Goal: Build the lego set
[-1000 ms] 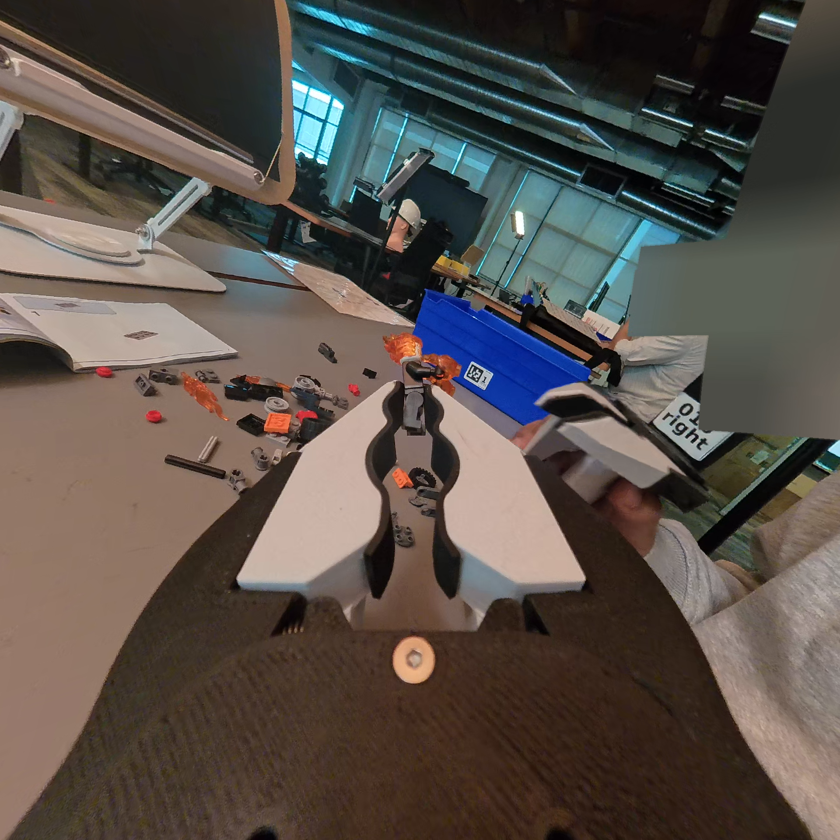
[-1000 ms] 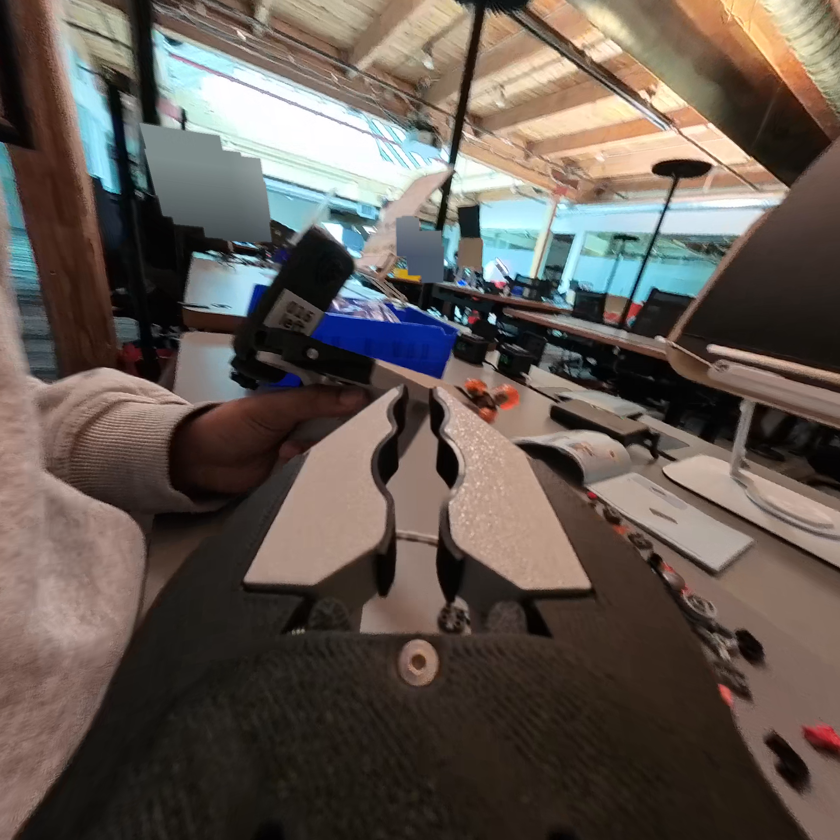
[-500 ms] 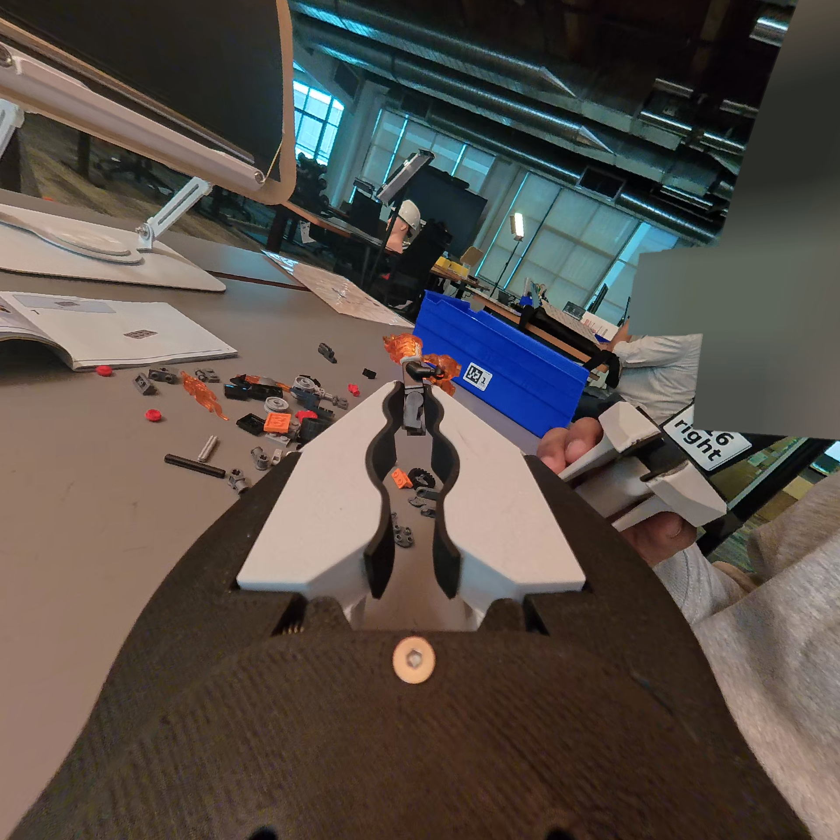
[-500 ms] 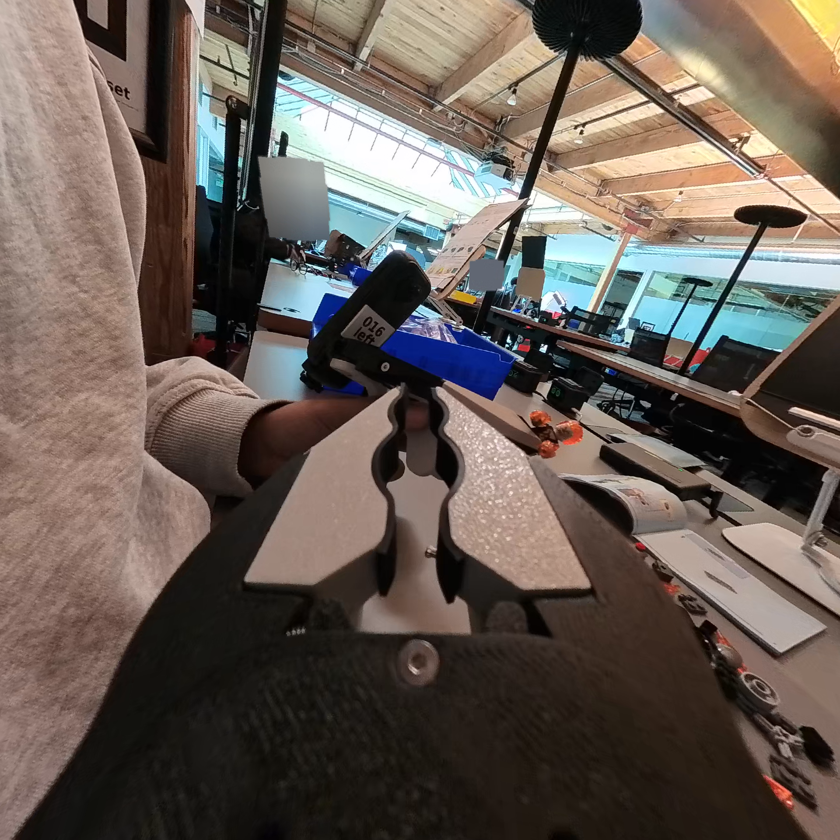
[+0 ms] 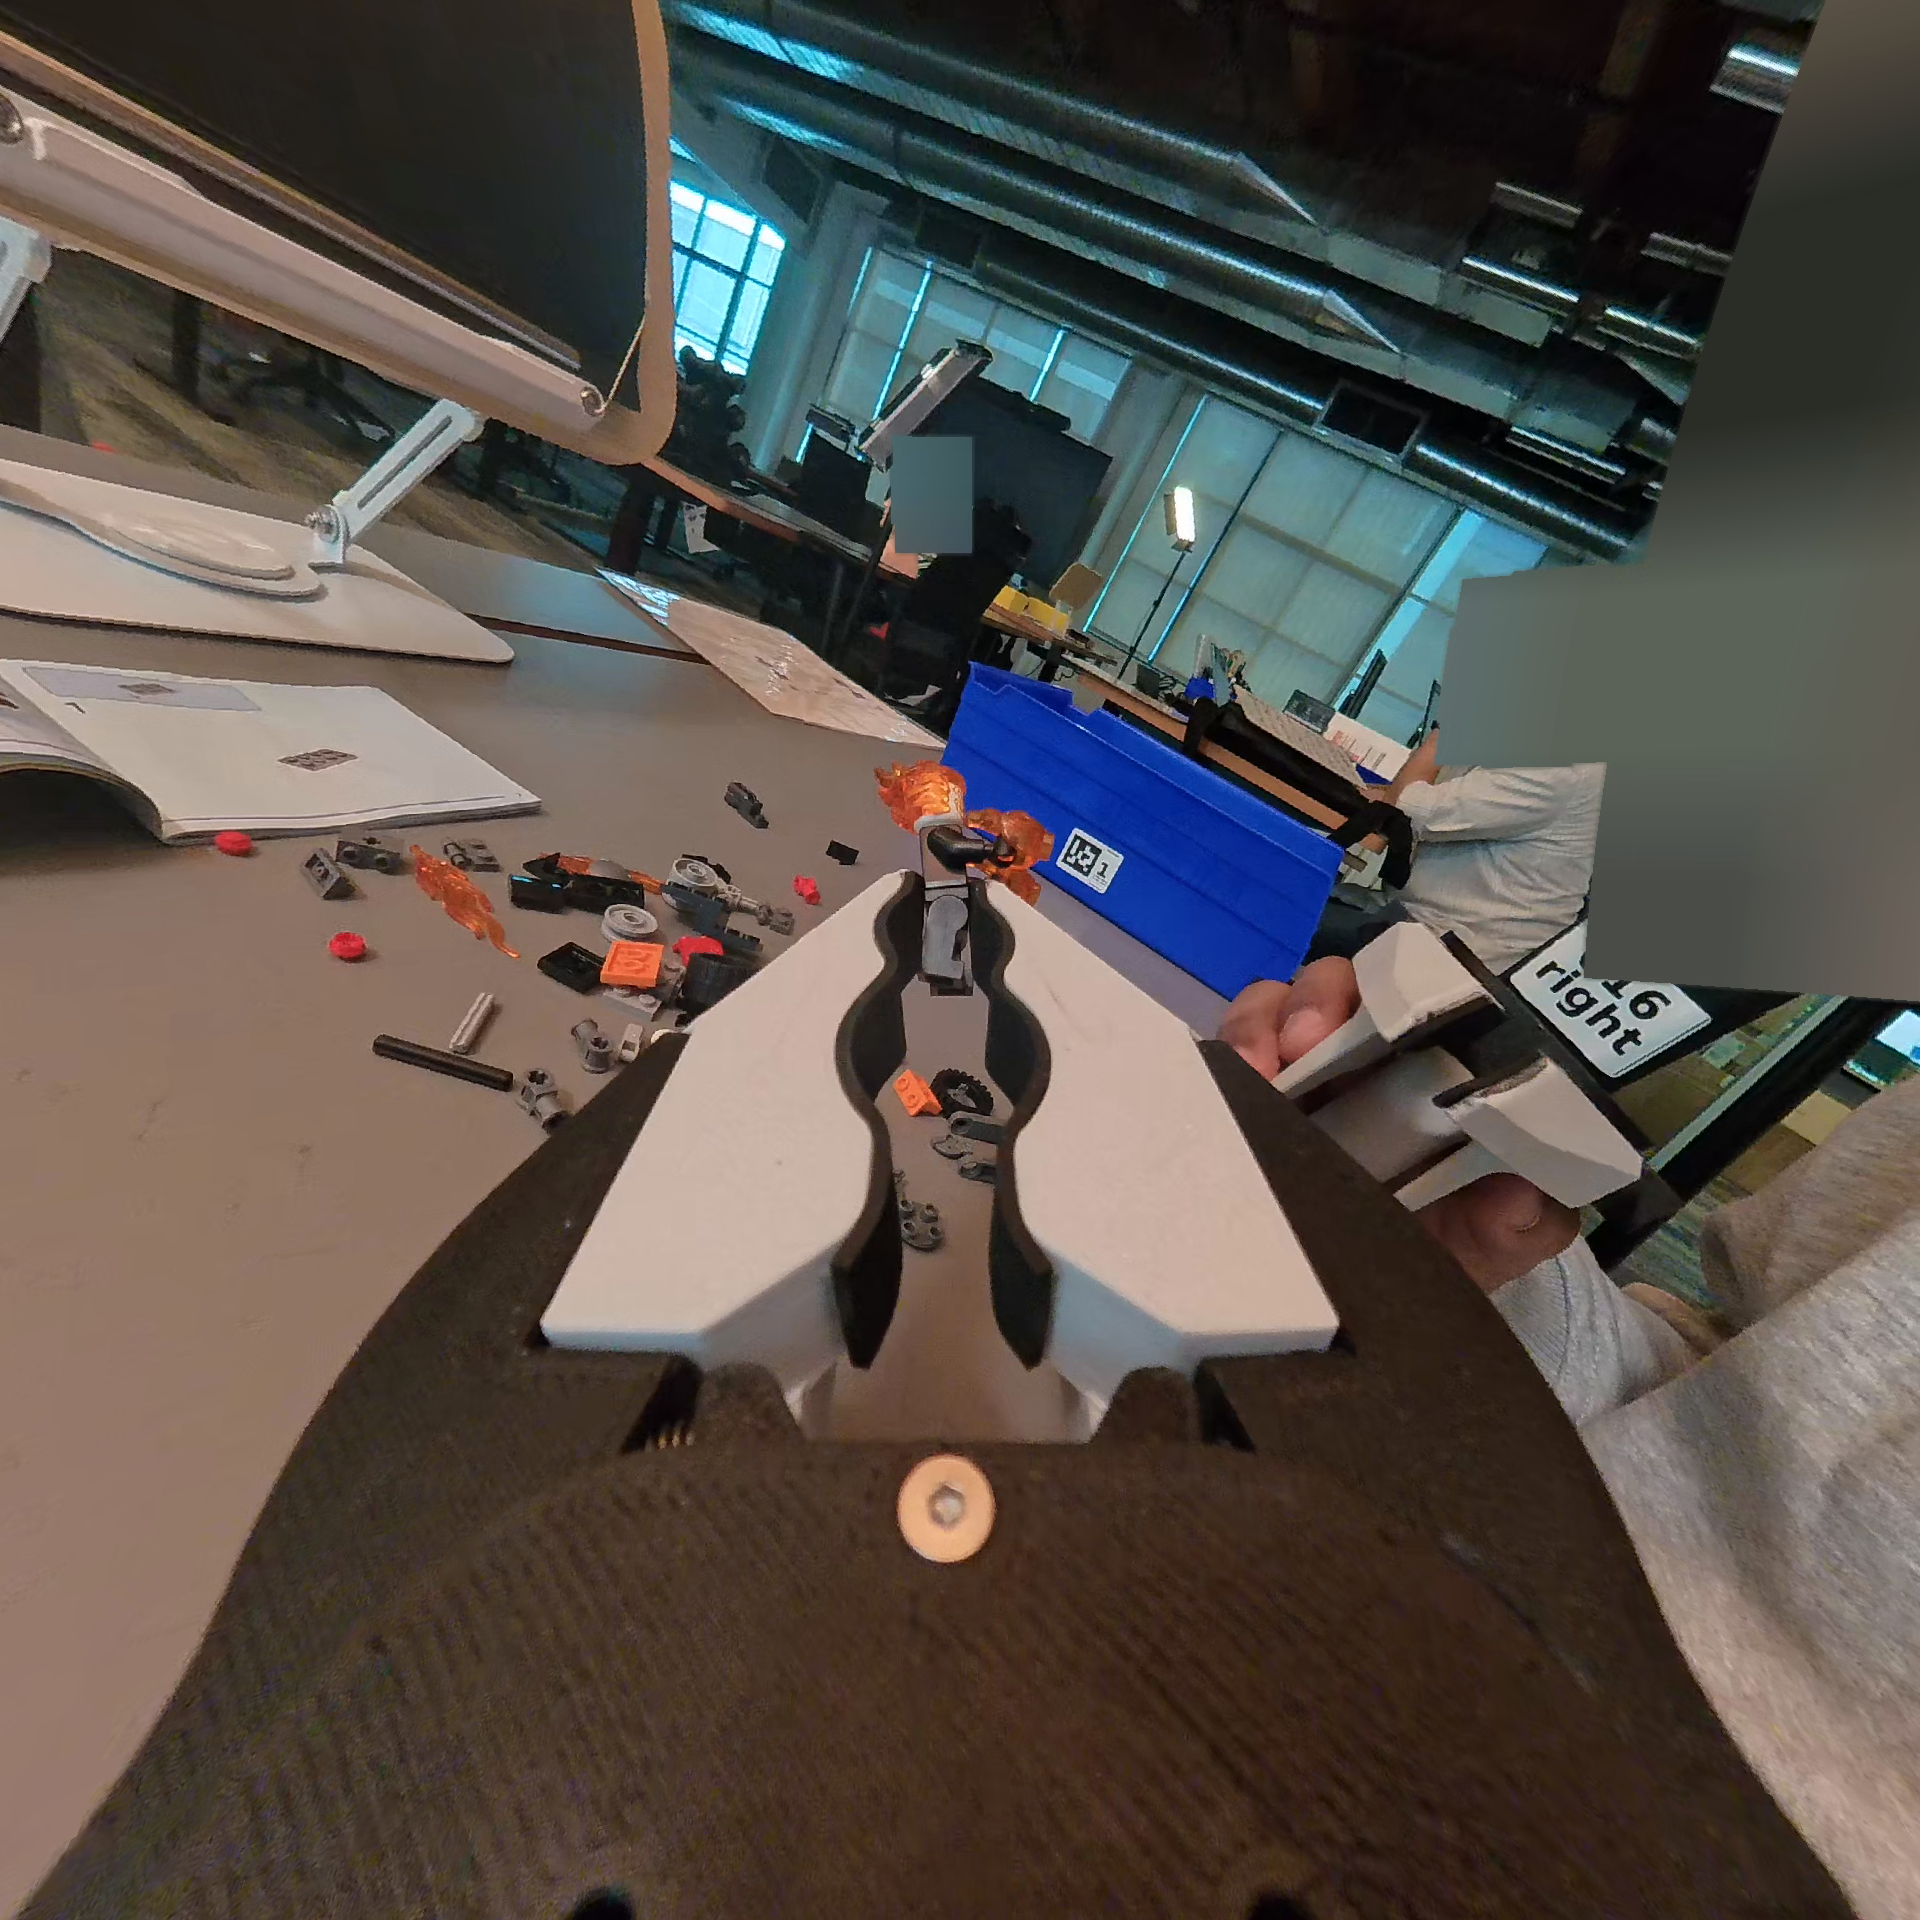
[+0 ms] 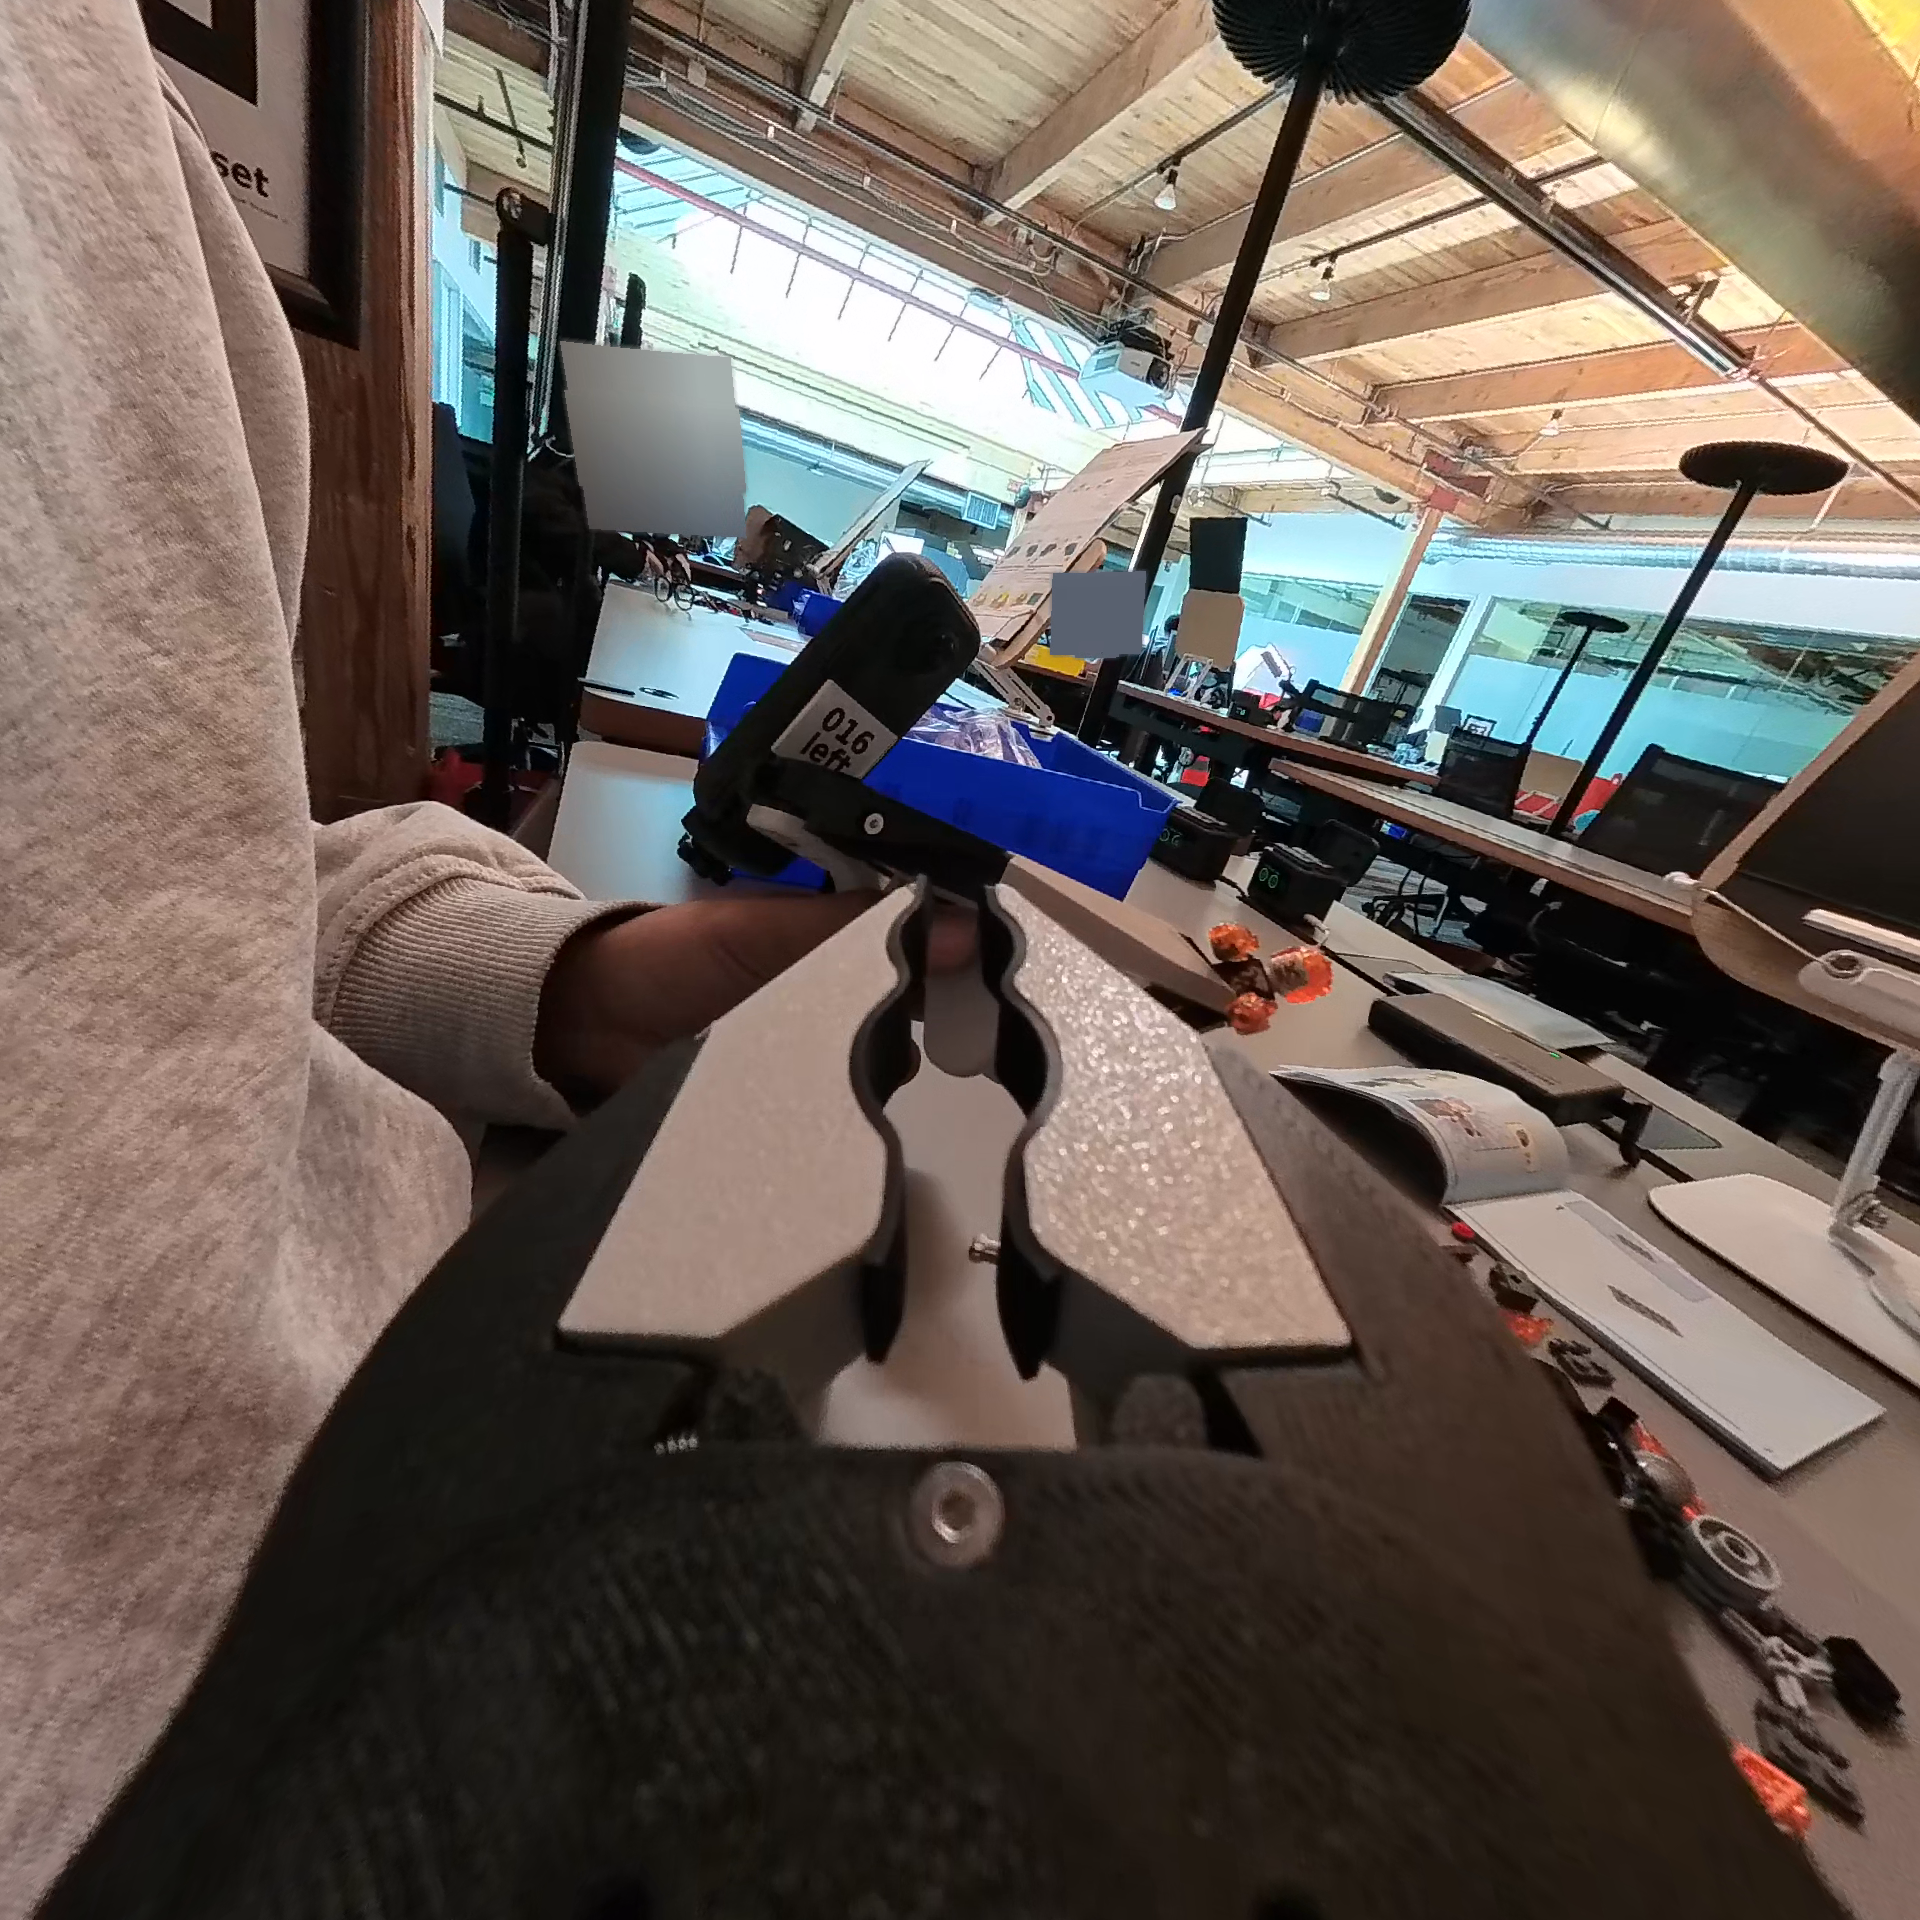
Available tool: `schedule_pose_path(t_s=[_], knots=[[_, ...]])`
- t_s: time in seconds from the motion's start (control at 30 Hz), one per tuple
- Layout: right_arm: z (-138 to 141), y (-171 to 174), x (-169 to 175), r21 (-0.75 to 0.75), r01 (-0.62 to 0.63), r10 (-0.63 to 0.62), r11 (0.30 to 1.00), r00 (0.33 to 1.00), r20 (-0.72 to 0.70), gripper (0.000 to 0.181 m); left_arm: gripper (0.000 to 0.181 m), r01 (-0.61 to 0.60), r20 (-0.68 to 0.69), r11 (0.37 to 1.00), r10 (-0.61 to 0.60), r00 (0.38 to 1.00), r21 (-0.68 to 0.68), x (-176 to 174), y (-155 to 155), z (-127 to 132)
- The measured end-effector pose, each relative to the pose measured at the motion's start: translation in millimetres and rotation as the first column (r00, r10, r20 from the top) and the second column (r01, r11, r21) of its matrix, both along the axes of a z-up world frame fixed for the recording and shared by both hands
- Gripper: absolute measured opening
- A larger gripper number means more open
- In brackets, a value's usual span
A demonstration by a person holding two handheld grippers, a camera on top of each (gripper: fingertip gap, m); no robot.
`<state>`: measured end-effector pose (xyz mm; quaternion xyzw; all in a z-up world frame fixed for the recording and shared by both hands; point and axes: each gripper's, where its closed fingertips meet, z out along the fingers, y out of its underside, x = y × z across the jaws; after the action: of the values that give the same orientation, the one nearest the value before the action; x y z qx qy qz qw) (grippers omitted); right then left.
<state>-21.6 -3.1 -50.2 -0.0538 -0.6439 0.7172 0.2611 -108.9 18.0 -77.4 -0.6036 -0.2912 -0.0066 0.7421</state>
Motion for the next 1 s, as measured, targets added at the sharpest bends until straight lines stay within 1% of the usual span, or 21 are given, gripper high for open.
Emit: schedule_pose_path(t_s=[0.33, 0.5, 1.0], knots=[[-1.6, 0.0, -1.2, 0.008, 0.010, -0.010, 1.000, 1.000, 0.005, 0.008, 0.006, -0.006, -0.003, 1.000, 0.006, 1.000, 0.007, -0.5, -1.5, 1.6], [-2.3, -0.2, -1.2, 0.011, 0.011, -0.011, 1.000, 1.000, 0.008, 0.008, 0.006, -0.046, -0.032, 0.998, 0.048, 0.998, 0.039, -3.0, -8.8, 9.0], [-5.3, -0.1, -1.5, 0.018, 0.011, -0.011, 1.000, 1.000, 0.015, 0.009, 0.006, -0.038, -0.013, 0.999, 0.039, 0.999, 0.039, -3.5, -7.9, 6.6]])
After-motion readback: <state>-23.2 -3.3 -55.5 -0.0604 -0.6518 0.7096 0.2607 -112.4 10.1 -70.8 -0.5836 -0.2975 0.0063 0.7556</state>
